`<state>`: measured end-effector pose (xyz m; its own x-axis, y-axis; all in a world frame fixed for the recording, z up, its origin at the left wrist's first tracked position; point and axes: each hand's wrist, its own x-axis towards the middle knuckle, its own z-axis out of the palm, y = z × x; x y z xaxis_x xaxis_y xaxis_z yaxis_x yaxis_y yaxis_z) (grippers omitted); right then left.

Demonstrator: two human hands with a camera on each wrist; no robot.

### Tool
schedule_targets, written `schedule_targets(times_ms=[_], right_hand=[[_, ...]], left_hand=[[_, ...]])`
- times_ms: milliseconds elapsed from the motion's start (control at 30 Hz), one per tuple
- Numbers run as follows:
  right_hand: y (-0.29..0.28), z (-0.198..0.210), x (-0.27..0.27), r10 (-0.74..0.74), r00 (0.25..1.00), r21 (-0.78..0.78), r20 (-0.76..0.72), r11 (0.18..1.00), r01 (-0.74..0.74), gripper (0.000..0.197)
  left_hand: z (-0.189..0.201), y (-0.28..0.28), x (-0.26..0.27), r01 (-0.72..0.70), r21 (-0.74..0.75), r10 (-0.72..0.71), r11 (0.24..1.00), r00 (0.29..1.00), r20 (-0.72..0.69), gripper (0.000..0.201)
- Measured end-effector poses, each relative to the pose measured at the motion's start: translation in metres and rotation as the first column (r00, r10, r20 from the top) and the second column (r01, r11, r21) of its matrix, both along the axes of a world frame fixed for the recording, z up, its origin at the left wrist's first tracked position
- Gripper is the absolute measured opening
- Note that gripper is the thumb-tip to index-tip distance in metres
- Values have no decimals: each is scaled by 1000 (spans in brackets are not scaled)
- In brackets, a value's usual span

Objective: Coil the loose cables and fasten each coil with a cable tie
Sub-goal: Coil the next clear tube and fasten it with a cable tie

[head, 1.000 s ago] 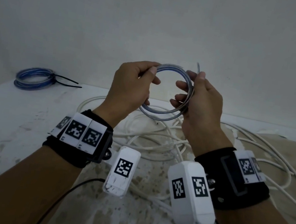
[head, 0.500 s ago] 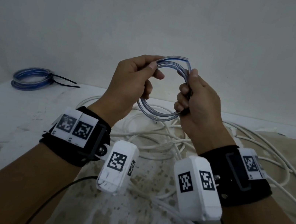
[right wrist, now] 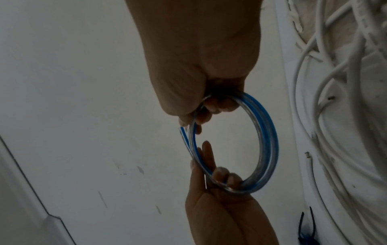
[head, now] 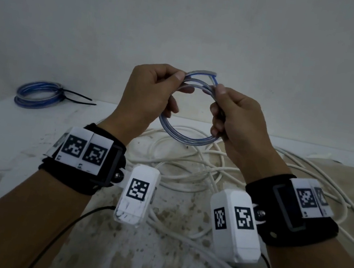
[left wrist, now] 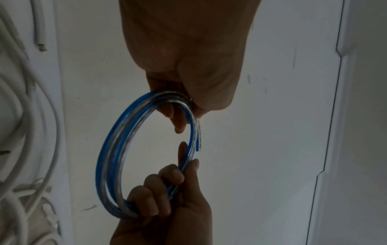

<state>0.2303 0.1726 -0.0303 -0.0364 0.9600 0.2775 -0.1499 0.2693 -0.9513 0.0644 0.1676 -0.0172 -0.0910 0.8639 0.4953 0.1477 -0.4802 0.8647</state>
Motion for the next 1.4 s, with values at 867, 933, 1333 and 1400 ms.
schedule_targets(times_ms=[867, 933, 1333, 1400], right_hand=[[0, -6, -2, -71, 997, 28, 37, 997, 70, 23], [0, -6, -1, -70, 997, 22, 41, 997, 69, 22], [1, -12, -4, -129, 991, -13, 24, 992, 129, 26], [2, -13, -4, -141, 988, 15, 68, 990, 141, 25]], left_hand=[[5, 1, -18, 25, 178, 81, 984, 822, -564, 30], [5, 2, -19, 54, 185, 69, 981, 797, -599, 31], [1, 9, -17, 139, 228, 77, 964, 674, -734, 28], [-3, 10, -17, 135, 216, 72, 967, 669, -740, 34]])
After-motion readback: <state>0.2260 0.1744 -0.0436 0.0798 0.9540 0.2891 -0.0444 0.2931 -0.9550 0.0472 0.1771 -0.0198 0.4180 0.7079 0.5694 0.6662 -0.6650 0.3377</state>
